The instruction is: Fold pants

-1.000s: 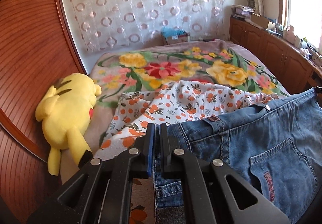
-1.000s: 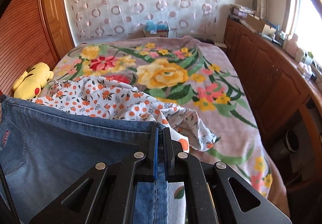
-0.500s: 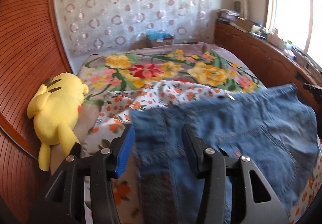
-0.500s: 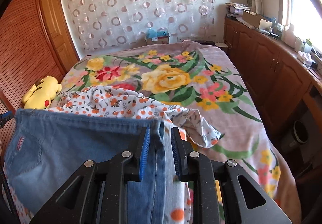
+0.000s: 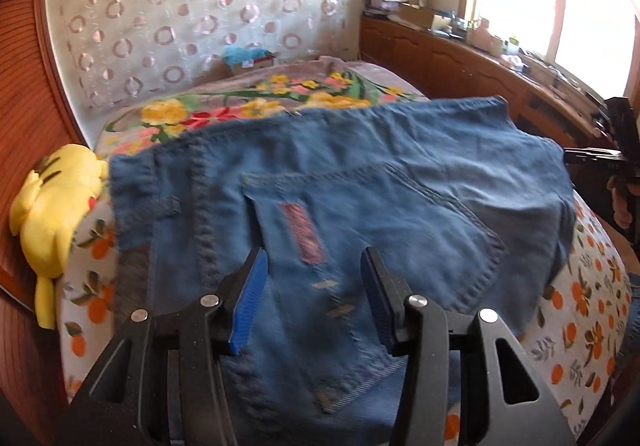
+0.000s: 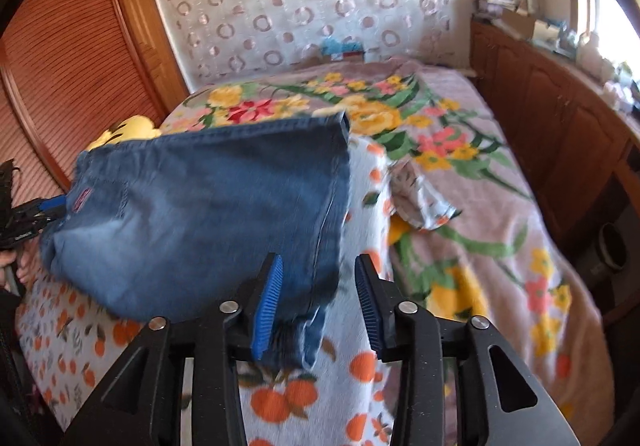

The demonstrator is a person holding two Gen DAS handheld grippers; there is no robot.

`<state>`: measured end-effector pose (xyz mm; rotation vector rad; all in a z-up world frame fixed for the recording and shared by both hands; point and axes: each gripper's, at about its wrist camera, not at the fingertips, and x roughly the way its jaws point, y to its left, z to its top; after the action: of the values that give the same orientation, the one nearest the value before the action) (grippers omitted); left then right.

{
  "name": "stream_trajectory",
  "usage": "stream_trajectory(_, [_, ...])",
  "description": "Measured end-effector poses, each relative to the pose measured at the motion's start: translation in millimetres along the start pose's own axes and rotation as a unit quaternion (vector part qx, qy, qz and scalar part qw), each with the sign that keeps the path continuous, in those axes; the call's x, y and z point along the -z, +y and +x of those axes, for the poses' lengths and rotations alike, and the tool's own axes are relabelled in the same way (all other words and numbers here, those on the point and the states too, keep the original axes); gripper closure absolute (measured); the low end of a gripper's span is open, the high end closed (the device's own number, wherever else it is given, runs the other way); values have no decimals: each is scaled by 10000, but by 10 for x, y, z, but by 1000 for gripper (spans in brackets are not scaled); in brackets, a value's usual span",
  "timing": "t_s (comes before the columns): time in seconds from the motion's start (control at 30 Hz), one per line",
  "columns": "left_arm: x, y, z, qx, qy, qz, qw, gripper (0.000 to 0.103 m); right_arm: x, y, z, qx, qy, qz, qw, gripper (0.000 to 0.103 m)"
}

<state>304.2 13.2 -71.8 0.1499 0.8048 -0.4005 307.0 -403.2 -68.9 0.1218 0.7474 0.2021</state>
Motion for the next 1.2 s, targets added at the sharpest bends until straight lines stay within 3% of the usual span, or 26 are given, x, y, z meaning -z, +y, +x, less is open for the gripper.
stream_trajectory(0.3, [100, -37, 264, -191, 415, 65, 9989, 53, -101, -218, 144, -442, 154, 242, 9986, 63])
stream_trajectory(0.43, [131, -62, 289, -280, 393, 138, 9987, 53, -104, -159, 132, -527, 114, 148, 9984, 66])
stream_trajectory(0.5, [149, -61, 310, -297, 397, 144, 9987, 53, -90, -67, 96, -411, 61, -13, 9991, 86])
stream_trajectory(0.67, [159, -43, 352, -284, 360, 69, 9989, 53, -163, 50, -154, -169, -176, -176, 9995, 97])
stream_trajectory(0.83, [158, -41, 362, -274, 343, 93, 9990, 53, -283, 64, -561, -35, -391, -77, 9992, 98])
stream_trajectory(0.93, [164, -44, 353, -275, 342, 99, 9990, 53, -218, 83, -442, 330, -73, -105, 9994, 98])
stream_trajectory(1.0, [162, -45, 349, -281, 349, 94, 9990, 53, -148, 63, -344, 1003, 66, -115, 9949, 98])
stream_trajectory(1.03, [161, -48, 343, -292, 350, 102, 9989, 53, -114, 50, -329, 1125, 49, -118, 9936, 96])
stream_trajectory(1.1, [153, -71, 296, -311, 308, 107, 9990, 53, -44, 38, -349, 834, -36, 45, 9965, 96])
stream_trajectory(1.2, [134, -138, 153, -197, 119, 107, 9997, 53, 21, 173, -386, 736, -200, -133, 9970, 94])
